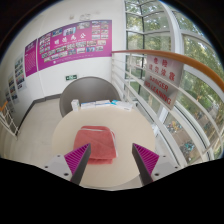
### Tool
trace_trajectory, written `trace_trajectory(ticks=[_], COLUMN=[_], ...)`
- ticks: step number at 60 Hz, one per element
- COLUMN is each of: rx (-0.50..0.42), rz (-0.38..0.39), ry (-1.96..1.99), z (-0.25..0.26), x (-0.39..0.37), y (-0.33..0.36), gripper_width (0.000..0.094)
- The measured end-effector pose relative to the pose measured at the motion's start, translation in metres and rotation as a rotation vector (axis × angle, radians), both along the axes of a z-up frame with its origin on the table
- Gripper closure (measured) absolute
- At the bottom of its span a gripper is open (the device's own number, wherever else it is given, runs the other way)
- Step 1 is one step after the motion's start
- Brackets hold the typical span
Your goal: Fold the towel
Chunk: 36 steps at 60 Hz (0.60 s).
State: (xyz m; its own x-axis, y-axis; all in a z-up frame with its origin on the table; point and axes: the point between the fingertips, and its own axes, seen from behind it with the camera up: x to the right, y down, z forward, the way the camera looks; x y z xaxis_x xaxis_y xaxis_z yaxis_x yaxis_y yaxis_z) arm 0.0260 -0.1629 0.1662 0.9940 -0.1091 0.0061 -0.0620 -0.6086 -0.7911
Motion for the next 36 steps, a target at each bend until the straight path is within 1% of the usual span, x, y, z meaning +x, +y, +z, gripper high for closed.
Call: trace_trajectory(ticks=[10, 22, 25, 31, 36], rx=[0.021, 0.007, 0.002, 0.028, 0.051], rz=[-0.014, -0.013, -0.015, -0.004, -0.011], ry=[-0.027, -0.046, -0.048, -0.079, -0.086], z=[0.034, 0.047, 0.051, 0.062, 0.072], x=[-0.032, -0.061, -0.064, -0.071, -0.072], y=[-0.072, -0.153, -0.167, -0.183, -0.189], gripper_width=[0.0079, 0.0078, 0.0078, 0.0081, 0.0078])
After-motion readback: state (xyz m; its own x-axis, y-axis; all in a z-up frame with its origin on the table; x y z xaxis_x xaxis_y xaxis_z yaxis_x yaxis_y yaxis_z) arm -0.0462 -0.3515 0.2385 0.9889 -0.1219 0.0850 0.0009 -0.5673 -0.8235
